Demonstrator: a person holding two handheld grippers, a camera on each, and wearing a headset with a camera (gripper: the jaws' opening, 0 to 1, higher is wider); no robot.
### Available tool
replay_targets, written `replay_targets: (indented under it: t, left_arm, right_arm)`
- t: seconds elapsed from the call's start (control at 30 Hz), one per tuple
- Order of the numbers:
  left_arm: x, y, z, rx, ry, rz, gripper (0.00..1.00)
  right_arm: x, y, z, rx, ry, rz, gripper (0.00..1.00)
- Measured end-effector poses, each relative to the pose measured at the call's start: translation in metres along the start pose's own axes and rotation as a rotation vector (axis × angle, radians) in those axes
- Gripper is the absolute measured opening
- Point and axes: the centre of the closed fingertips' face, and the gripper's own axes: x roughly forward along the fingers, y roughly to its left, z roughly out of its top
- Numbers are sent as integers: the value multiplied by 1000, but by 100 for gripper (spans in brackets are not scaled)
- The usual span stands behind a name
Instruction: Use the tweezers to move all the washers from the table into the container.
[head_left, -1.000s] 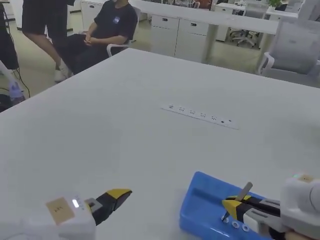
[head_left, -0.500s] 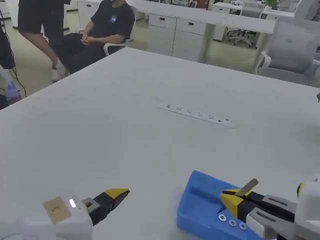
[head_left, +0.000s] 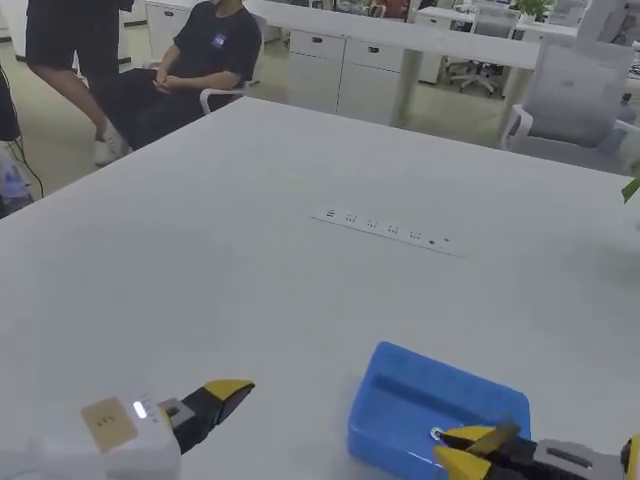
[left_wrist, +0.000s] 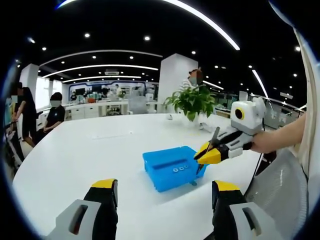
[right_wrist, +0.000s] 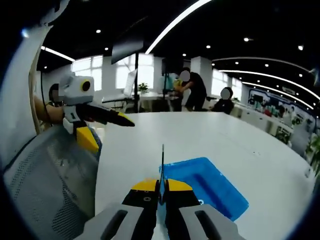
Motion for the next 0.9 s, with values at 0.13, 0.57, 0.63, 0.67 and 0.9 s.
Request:
replay_targets:
  t: [0.13,0.57,0.63,0.67,0.9]
  left_arm:
    - [1,-2,-2,2,9,-7,78]
    - [3,-3,-7,10,41,-10,78]
    - [3,-2,-8,14,42,-7,78]
    - [3,-2,-8,13,43,-8,78]
    - [3,-2,-9,18,50,-8,78]
  right_arm:
    - [2,-5,-24,-183,121,-63,1]
    - [20,3,-40,-366,167,-6,1]
    - [20,2,-43,-396,186,-6,1]
    - [20,1,-45,-401,191,-4,1]
    - [18,1,-43,-334,174,-3,1]
